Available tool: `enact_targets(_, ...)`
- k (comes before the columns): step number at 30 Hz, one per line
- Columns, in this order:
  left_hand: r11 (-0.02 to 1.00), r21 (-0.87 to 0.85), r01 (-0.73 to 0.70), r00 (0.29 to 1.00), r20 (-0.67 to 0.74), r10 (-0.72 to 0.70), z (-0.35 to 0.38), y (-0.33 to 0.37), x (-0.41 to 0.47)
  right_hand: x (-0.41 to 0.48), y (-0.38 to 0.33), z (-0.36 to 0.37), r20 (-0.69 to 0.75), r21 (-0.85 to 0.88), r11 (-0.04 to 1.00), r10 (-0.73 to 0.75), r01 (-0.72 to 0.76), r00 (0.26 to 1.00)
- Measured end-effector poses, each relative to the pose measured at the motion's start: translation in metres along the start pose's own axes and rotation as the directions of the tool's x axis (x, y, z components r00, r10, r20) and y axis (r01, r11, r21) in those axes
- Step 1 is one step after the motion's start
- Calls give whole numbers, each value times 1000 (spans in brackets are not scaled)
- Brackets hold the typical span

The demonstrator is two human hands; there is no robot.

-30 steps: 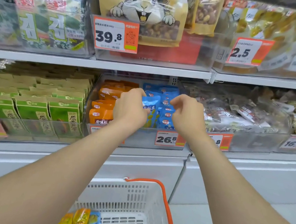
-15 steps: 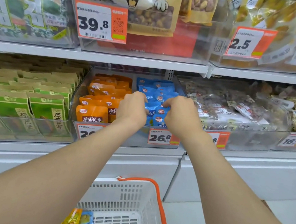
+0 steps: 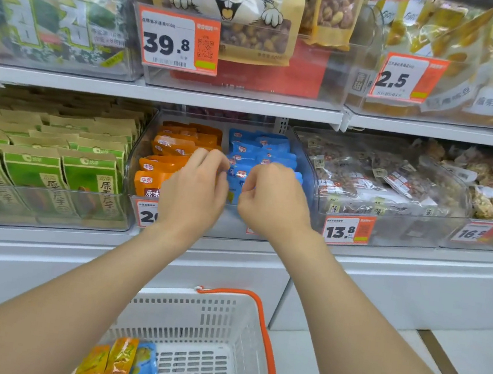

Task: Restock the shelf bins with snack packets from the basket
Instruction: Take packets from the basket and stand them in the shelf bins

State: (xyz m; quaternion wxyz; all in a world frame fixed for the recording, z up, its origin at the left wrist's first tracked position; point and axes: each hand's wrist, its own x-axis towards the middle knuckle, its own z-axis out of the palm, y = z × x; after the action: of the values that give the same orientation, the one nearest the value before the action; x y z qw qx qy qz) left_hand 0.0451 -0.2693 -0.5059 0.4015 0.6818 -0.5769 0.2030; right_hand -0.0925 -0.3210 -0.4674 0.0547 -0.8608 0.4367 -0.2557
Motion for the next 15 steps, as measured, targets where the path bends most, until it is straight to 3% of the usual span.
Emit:
enact_targets(4, 977, 90, -192, 981, 12, 192, -29, -25, -45, -38, -32, 16, 304, -121, 987, -64, 105, 951)
enact_targets(8, 933, 105, -345, 933, 140, 330, -47, -58, -94, -80, -61, 37, 647, -173, 953, -79, 247, 758)
enact_targets(12, 961, 115, -251, 896, 404, 186, -46, -104, -155, -118, -75, 77, 829, -170, 936, -34, 309, 559)
enact_targets(15, 959, 187, -211, 750, 661, 36, -37, -129, -196, -142, -74, 109, 884, -162, 930, -12, 329, 467)
